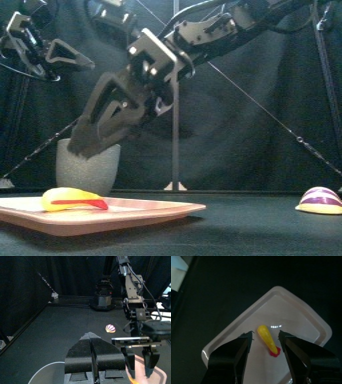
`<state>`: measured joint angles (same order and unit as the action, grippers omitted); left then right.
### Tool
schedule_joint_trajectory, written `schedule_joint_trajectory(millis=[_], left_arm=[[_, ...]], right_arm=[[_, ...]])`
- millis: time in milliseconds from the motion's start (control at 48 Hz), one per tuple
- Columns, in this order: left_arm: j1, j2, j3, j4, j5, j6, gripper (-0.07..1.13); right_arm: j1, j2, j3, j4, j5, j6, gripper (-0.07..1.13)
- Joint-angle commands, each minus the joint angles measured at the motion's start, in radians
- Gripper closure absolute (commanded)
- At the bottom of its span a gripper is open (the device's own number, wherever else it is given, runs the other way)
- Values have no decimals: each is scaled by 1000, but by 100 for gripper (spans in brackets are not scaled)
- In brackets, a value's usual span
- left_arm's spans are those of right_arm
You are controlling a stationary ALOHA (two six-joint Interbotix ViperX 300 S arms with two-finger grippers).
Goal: Pick the shrimp then place it on the pink plate
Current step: Drop shrimp on the pink plate and return to neutral
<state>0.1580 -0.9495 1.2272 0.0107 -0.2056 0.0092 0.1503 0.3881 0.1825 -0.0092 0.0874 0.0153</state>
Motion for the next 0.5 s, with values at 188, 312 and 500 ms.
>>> schedule_joint_trajectory(millis=[188,312,500], left_arm=[[2,3,-5,2,-9,0,102],[2,3,-5,3,-9,0,102],[0,3,-2,3,-9,0,102]], right_arm=[[-25,-213,202,60,-295,-2,22],[-46,-264,290,67,-397,-3,22],[-71,-347,387,89,-439,-2,22]])
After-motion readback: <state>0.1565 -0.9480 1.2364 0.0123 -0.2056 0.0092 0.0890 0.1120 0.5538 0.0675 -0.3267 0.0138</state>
